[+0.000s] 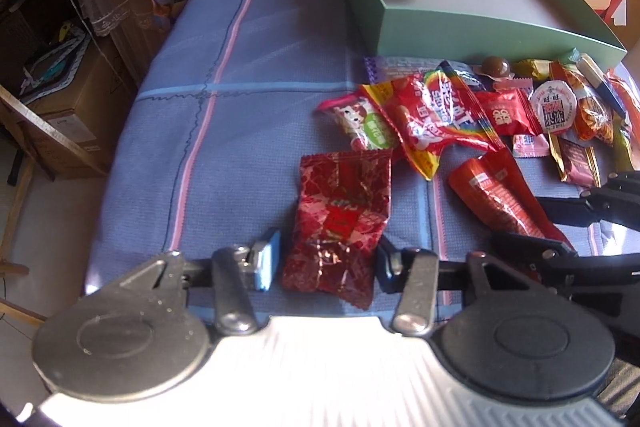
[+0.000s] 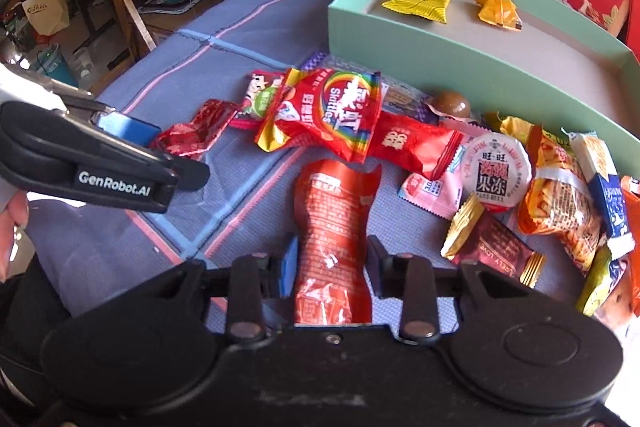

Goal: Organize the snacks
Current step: 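Grasp the red candy packet with the left gripper while the right grasps the long orange-red packet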

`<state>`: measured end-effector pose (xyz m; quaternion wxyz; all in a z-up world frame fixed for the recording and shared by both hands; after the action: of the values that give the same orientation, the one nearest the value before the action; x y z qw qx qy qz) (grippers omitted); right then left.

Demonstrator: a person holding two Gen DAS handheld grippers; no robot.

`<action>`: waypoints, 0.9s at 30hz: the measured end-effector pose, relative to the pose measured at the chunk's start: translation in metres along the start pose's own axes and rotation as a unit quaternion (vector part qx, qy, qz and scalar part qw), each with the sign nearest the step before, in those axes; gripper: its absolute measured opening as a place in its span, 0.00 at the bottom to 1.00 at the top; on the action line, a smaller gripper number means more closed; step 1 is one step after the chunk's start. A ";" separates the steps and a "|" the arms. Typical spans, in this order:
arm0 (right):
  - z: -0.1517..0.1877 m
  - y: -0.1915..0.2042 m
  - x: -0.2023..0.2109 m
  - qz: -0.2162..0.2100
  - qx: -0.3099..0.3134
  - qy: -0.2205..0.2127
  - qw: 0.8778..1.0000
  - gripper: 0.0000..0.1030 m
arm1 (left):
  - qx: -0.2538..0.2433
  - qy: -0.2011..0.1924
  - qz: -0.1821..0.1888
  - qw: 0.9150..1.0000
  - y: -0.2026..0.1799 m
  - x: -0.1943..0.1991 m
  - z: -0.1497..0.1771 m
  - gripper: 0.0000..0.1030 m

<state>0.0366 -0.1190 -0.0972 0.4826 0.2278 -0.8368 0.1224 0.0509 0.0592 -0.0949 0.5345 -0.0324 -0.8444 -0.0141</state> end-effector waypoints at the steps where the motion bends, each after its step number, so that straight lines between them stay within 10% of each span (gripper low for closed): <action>1: 0.000 -0.002 0.002 -0.012 -0.009 0.001 1.000 0.30 | 0.002 0.001 0.004 1.000 0.000 0.002 0.000 0.35; 18: 0.003 -0.050 0.039 -0.044 -0.102 -0.017 0.994 0.07 | 0.023 -0.054 0.021 0.998 0.004 0.044 -0.031 0.34; 27: 0.002 -0.035 0.019 -0.050 -0.107 0.000 0.993 0.62 | 0.037 -0.035 0.031 0.998 0.008 0.028 -0.019 0.34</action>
<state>0.0442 -0.1550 -0.0822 0.5091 0.2165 -0.8330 0.0083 0.0565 0.0669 -0.0616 0.5054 -0.0389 -0.8613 0.0349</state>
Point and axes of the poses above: each gripper's, at about its wrist camera, not at the fingertips, and x roughly against the way its jaws point, y to its left, z to its underside, the point moved 4 cm from there along -x, roughly the way its jaws point, and after that the axes turned 3 degrees about x, right-handed, at the moved point
